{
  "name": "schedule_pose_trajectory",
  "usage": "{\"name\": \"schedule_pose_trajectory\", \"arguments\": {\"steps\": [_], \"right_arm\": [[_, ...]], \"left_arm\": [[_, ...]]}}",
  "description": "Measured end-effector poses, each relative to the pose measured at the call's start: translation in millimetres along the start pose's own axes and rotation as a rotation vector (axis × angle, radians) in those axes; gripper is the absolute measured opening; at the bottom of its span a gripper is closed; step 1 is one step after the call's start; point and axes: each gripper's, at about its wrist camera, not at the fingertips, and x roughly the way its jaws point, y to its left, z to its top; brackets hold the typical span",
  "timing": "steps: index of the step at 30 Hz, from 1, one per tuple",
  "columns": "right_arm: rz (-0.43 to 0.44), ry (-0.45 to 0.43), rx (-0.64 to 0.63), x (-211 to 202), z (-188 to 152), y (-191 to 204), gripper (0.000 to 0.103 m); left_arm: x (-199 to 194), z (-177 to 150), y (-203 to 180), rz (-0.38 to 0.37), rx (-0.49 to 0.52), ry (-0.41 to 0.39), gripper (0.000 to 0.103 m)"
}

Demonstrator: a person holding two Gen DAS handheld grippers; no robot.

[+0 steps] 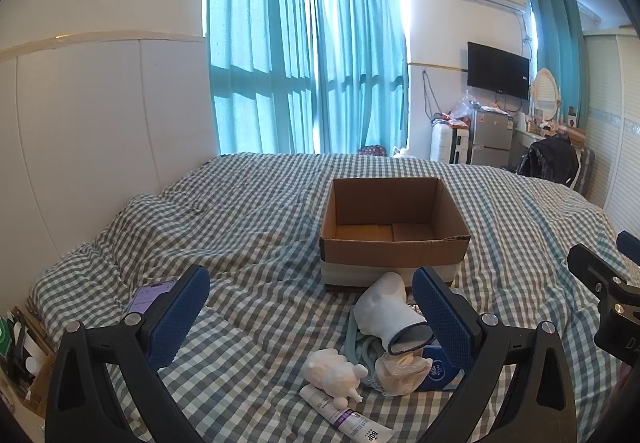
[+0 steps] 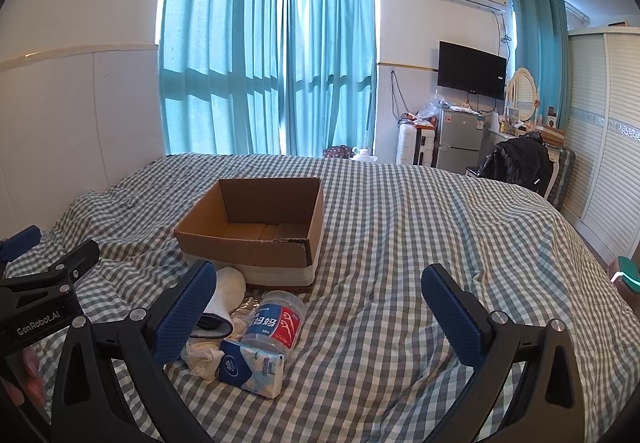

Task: Organize objects
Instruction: 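Move both tools toward the items in front of the box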

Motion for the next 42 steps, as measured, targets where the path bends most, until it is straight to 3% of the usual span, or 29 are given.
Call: {"name": "schedule_pose_trajectory", "arguments": {"steps": [42], "right_arm": [[0.023, 0.008, -0.020, -0.4, 0.4, 2.6, 0.103]], "left_arm": [[5.4, -4.6, -3.4, -0.011, 0.000, 0.029, 0.103]]}}
